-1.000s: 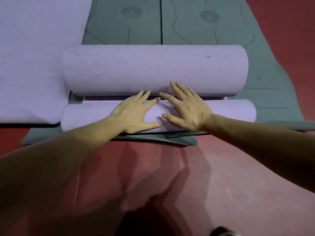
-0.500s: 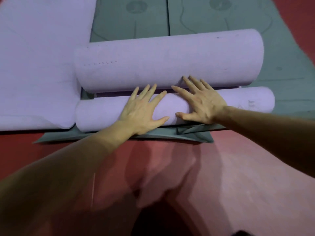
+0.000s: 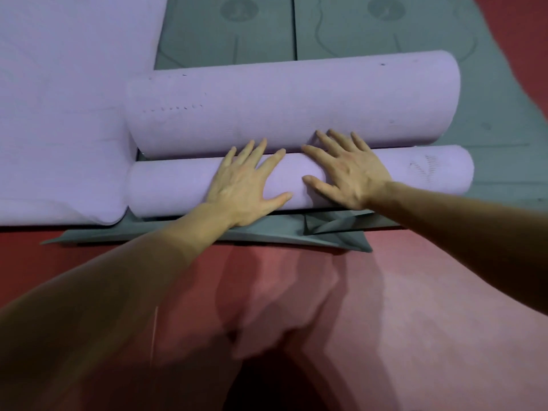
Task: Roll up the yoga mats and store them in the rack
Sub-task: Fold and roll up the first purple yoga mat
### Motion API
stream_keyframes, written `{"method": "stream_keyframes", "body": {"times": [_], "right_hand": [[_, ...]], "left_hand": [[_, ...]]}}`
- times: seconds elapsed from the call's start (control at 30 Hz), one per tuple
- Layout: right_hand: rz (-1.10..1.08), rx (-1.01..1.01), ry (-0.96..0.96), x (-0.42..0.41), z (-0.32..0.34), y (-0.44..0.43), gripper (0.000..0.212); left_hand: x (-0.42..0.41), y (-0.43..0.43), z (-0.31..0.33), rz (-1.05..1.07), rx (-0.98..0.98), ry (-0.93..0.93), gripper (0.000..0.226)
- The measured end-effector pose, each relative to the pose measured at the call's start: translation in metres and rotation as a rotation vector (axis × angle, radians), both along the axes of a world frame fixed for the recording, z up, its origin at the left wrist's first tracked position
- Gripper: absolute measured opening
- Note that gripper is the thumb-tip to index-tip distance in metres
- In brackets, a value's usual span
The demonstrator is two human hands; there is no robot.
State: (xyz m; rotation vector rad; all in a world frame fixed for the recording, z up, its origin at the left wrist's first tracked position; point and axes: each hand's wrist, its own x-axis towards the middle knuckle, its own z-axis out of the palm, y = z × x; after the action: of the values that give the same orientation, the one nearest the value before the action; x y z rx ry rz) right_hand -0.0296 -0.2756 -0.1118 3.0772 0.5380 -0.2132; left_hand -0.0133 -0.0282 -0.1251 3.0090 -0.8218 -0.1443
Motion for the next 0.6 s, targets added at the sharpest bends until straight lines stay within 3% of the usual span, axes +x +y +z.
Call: {"method": "stream_keyframes", "body": {"times": [0.33, 0.6], "right_hand": [[-0.055, -0.011, 0.027, -0.011, 0.001, -0.004, 0.096], [-0.029, -0.024, 0.065, -0.020, 0.011, -0.004, 0.100]], "left_hand": [[0.015, -0.001, -0.004, -0.030, 0.063, 0.004, 0.116], [0.005, 0.002, 0.007, -0.067, -0.093, -0.094, 0.102]]}}
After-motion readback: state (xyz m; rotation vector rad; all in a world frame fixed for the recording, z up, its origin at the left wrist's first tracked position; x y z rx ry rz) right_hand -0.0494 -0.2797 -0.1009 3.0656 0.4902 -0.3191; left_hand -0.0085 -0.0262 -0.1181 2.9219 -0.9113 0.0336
